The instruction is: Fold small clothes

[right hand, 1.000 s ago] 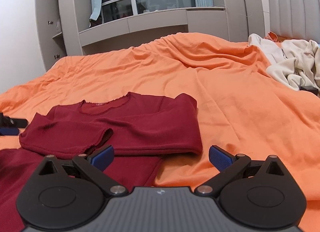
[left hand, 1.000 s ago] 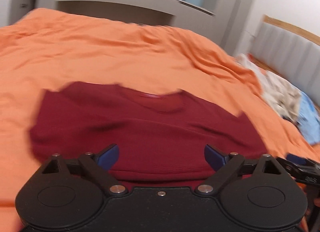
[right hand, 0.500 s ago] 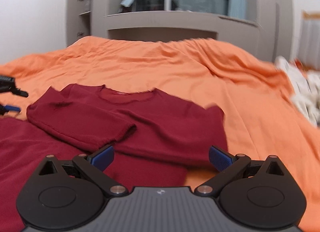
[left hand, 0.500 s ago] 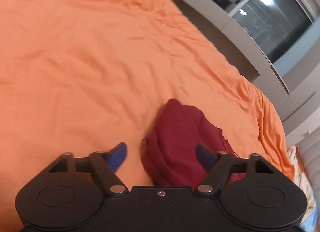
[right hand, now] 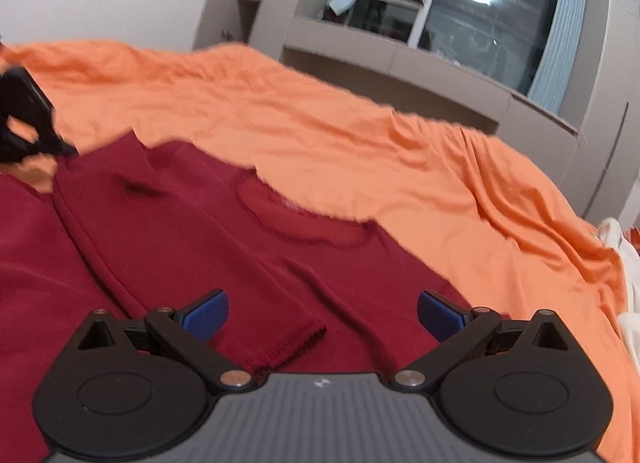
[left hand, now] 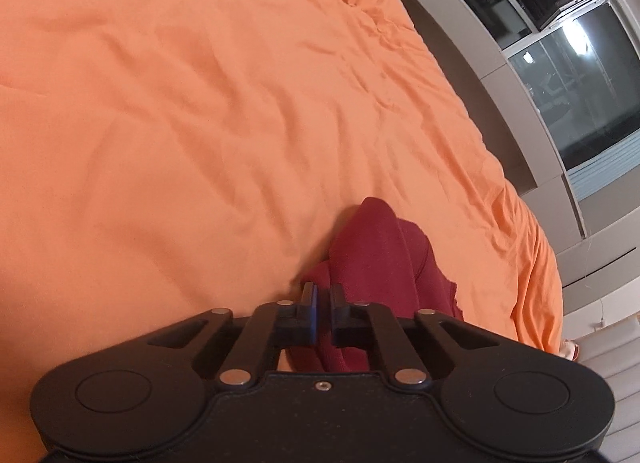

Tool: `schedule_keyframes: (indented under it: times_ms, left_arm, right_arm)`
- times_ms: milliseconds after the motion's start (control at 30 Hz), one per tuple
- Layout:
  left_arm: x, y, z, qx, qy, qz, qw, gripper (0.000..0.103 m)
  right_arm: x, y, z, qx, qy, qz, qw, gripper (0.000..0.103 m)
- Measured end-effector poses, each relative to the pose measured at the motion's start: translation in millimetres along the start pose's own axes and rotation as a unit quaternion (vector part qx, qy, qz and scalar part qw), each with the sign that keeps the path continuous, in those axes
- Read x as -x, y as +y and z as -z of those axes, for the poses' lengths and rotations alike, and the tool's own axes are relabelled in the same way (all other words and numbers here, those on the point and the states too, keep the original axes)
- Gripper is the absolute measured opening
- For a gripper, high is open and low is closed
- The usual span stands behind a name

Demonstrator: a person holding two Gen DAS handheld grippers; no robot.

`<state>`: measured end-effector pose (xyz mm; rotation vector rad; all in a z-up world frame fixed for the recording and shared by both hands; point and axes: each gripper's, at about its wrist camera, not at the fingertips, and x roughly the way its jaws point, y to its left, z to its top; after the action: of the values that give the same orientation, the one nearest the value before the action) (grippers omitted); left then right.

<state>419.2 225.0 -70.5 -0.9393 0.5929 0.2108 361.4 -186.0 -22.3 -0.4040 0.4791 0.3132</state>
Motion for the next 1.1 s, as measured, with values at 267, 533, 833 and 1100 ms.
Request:
schedule_keyframes:
  times_ms: [267,533,833,1100]
  left_arm:
    - [21,21,-2,0.107,-0.056,0.073,0.99,0.002]
    - [28,22,4,0.116,-0.071,0.033,0.9902,0.002]
    - [39,10,-1,0.057,-0.074,-0.021,0.9954,0.029]
    - [26,-30,11,-0.111,-0.058,-0.038,0.9915,0.055]
  right_arm:
    - [-12,0,14,-0.011,0.026,-0.008,1.0,0.103]
    - [-11,-2,17,-0.014,0.025,-0.011,1.0,0.103]
    - [-8,0,19,-0.005,0.02,-0.002,1.0,0.103]
    - [-8,0,20,-0.009,0.022,-0.005,1.0,0.103]
